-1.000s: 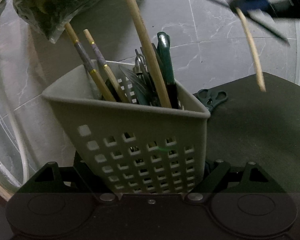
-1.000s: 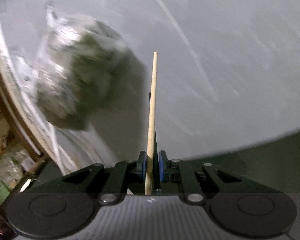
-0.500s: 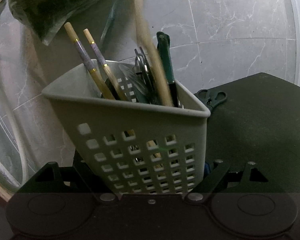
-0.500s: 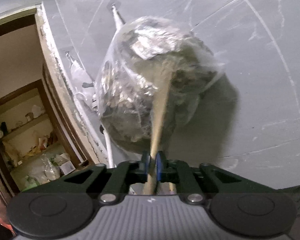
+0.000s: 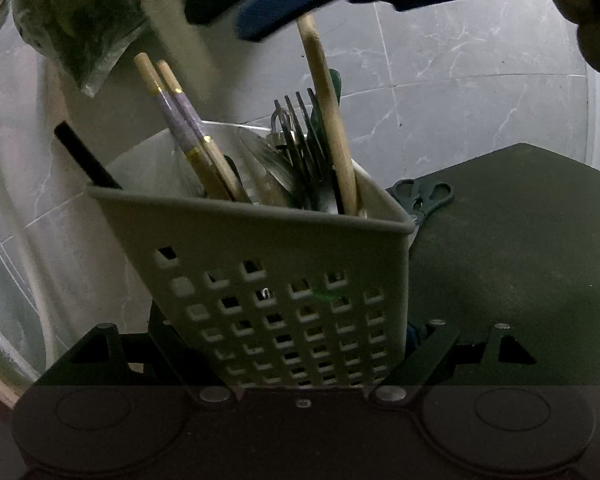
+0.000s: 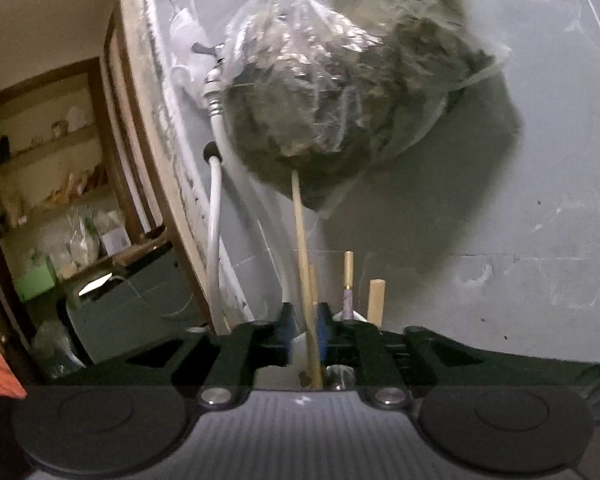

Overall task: Organize utensils
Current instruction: 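Lift the wooden chopstick into the basket and open the right tool, then move the right tool back to the green-handled scissors on the table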

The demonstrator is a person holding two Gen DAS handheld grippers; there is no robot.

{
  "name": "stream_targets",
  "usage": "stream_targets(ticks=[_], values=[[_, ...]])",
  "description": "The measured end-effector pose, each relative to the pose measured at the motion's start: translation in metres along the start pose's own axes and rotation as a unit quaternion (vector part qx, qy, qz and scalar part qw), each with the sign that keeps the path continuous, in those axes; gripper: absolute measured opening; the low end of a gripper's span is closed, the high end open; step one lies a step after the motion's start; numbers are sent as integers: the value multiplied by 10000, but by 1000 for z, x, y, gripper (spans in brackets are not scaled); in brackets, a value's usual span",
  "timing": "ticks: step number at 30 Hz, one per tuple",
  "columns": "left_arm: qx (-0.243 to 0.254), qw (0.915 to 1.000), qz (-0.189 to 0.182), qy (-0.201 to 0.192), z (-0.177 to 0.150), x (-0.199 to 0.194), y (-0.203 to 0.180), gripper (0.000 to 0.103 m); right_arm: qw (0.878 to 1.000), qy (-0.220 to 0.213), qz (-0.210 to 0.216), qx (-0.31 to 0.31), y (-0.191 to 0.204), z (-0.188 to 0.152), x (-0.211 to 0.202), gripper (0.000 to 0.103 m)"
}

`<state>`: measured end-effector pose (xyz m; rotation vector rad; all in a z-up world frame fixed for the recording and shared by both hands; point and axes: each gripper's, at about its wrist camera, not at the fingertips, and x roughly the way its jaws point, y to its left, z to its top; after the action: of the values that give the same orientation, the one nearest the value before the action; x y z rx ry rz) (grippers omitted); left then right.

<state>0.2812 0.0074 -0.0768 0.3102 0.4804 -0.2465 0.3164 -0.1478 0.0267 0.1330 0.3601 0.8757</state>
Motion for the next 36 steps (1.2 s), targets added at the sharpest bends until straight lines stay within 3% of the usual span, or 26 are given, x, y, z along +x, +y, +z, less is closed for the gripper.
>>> stream_targets(ticks=[1, 6, 7, 8, 11, 14, 19, 26, 31, 36], values=[[0, 10000, -2, 3, 0, 1, 0, 85, 10000, -20, -16, -26, 2, 0, -3, 42], [-22, 10000, 5, 16, 0, 1, -1, 86, 9995, -302, -112, 16, 3, 5, -29, 57], [-26, 10000, 9, 21, 0, 1, -1, 85, 9991, -389, -136, 34, 3, 6, -36, 65], [-29, 10000, 11, 24, 0, -1, 1, 85, 9986, -476, -238, 47, 3, 8, -45, 75], [-44, 10000, 32, 37, 1, -1, 0, 85, 9961, -659, -579, 75, -4, 13, -65, 93], [-77, 9999, 65, 64, 1, -2, -1, 85, 9921, -696, -1033, 158, -17, 10, -86, 103], [-112, 9998, 107, 147, 2, -1, -5, 85, 9772, -363, -2010, 584, -49, -6, -106, 103], [-153, 9993, 238, 265, 5, -1, -11, 85, 9351, 642, -3176, 1436, -100, -48, -101, 103], [-187, 9986, 365, 334, 10, 1, -20, 85, 9139, 1194, -3412, 1847, -133, -76, -84, 103], [-270, 9974, 514, 422, 13, 2, -32, 85, 9081, 1347, -3399, 2042, -157, -88, -61, 103]])
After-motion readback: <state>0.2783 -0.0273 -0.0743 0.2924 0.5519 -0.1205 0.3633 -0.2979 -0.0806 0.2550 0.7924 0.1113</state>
